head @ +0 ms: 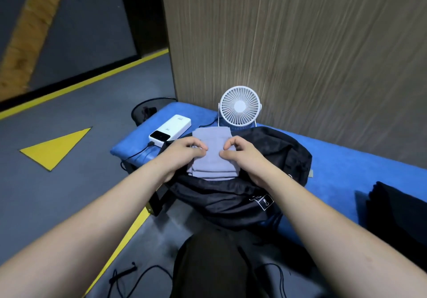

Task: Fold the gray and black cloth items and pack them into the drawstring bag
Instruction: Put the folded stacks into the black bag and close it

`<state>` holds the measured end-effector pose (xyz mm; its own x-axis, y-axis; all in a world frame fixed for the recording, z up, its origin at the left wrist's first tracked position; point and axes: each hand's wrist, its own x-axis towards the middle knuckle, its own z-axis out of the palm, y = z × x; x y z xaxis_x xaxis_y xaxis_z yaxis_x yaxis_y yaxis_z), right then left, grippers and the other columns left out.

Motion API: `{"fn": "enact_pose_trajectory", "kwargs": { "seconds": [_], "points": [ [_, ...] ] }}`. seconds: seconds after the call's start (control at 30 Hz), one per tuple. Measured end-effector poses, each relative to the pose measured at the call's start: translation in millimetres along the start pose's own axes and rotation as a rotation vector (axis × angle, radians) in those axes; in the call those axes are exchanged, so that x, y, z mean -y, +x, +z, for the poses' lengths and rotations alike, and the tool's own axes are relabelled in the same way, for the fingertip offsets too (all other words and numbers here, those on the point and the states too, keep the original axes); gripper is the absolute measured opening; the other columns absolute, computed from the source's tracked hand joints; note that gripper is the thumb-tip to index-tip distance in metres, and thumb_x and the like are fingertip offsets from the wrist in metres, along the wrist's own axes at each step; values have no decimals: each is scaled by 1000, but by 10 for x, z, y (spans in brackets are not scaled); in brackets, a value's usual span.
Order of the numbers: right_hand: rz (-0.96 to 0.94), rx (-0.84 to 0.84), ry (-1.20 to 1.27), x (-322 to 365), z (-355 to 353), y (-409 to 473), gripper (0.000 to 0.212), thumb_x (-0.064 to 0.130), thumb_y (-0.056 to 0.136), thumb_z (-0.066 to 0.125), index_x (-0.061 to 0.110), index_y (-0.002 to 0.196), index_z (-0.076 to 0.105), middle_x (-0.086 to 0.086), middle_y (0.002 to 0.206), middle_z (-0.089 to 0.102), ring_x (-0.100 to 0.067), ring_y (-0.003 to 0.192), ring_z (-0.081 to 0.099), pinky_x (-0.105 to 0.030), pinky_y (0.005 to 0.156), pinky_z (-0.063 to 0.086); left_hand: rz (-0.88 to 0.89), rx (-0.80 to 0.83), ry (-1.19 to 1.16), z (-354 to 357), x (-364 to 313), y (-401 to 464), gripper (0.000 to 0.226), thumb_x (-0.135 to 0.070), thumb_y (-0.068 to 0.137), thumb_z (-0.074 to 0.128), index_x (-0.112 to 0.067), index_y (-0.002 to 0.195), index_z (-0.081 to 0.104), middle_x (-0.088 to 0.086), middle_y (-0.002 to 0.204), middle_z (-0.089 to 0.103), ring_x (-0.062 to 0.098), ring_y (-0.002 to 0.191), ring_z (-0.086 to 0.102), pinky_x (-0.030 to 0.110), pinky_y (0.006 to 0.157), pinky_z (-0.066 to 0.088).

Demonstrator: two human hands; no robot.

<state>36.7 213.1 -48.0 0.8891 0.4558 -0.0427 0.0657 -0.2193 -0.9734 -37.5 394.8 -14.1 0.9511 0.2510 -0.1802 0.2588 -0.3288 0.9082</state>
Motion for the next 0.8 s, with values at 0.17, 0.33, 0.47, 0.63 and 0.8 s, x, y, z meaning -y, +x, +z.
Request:
{"fn": "enact_pose_trajectory", "kwargs": {
  "seconds": [0.17,0.33,0.47,0.63,0.8],
  "points": [
    [-16,120,-216,11,-89,-92,27,26,74,79,19,77,53,3,67,48,-10,63,41,-28,60,30,-1,161,127,-72,15,-104,3,-16,84,69,-19,83,68,-5,80,59,11,74,50,23,69,38],
    [17,86,-391,-40,-138,-84,38,43,76,77,22,65,46,13,58,48,-8,64,47,-32,74,35,26,224,126,-27,23,-130,13,-24,87,67,-16,77,64,1,77,53,12,72,45,27,71,35],
    [-6,-7,-648,-80,-138,-58,46,56,76,72,22,66,43,12,70,55,-13,87,57,-50,103,22,95,149,279,101,43,-122,25,-29,88,67,-16,69,54,-2,68,46,10,64,42,25,61,32],
    [47,-7,-574,-176,-295,-49,63,73,56,73,31,93,45,9,107,55,-16,106,52,-52,107,33,243,118,382,217,69,-44,13,-24,82,67,-15,77,59,-8,68,52,6,55,43,23,57,35],
    [127,109,-560,-165,-408,-28,134,82,40,71,46,153,7,-6,158,18,-25,147,23,-52,119,22,217,177,511,249,105,27,23,-39,77,62,-44,94,48,-9,83,45,16,76,46,33,71,35]
  ]
}}
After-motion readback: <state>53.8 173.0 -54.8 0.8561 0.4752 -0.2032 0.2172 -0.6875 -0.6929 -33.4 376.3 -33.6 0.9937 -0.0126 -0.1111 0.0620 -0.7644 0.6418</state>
